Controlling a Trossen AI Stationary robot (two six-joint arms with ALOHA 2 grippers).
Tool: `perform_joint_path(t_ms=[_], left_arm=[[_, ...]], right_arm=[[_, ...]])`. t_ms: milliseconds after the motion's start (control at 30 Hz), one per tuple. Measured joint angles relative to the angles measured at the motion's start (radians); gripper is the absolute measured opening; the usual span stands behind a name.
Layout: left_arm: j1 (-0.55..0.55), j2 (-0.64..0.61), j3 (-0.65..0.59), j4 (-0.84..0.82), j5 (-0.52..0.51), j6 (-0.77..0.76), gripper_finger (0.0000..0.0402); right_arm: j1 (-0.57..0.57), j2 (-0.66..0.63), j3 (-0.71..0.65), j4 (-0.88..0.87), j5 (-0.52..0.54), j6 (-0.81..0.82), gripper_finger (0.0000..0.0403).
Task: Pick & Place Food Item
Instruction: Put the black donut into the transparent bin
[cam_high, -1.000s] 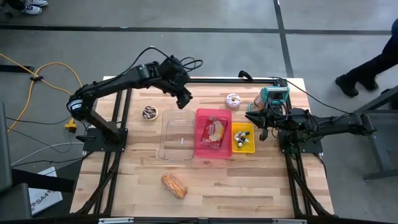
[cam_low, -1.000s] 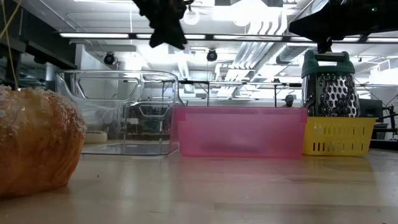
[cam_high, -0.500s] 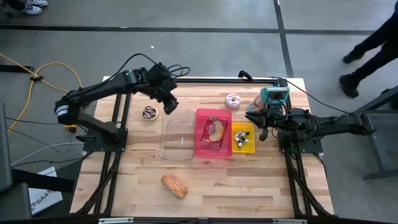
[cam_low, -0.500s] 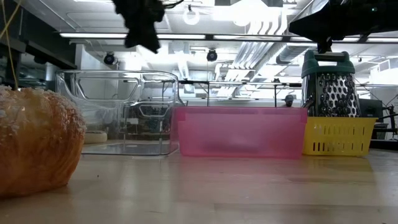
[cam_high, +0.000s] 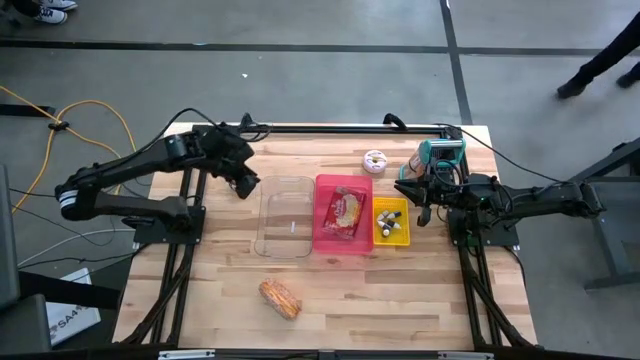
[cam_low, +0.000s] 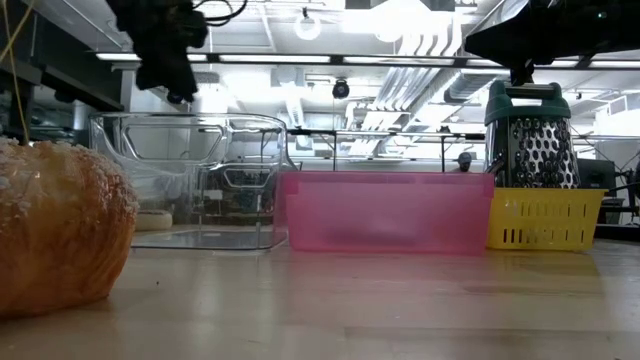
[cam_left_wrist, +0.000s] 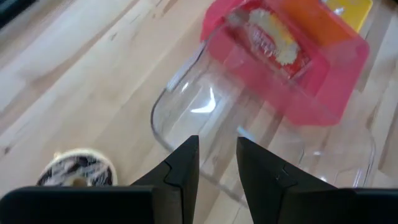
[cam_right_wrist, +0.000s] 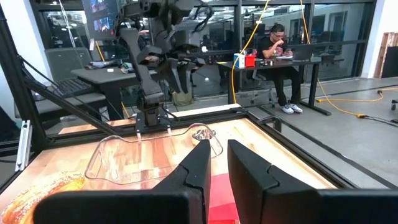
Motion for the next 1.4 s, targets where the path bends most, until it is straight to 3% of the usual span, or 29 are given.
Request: perform_joint_path(t_ms=[333,500,733,867,1167,1400], left_arm=[[0.000,-0.015,-0.015,-0.148,-0.088,0.016,0.0104],[0.000,0.028,-0.015,-0.189,-0.083,0.141,0.0104],[0.000,0.072,-0.016,-0.244,-0.081,0.441,0.0104],[0.002,0.079,-0.016,-0.252,-0.089,0.463,0.0104],[0.099,0.087,-0.016,-0.255,-0.094,0.593,0.0104],[0.174,0.148,-0.017,-0.274,-0.073,0.601,0.0104]], right_arm=[[0.000,0.000,0.000,0.000,0.000,0.000,0.0044],[0.000,0.000,0.000,0.000,0.000,0.000,0.0044],[0.000,0.000,0.000,0.000,0.000,0.000,0.0044],[0.000,0.000,0.000,0.000,0.000,0.000,0.0044],[0.000,0.000,0.000,-0.001,0.000,0.000,0.0044],[0.000,0.000,0.000,-0.001,0.000,0.000,0.0044]])
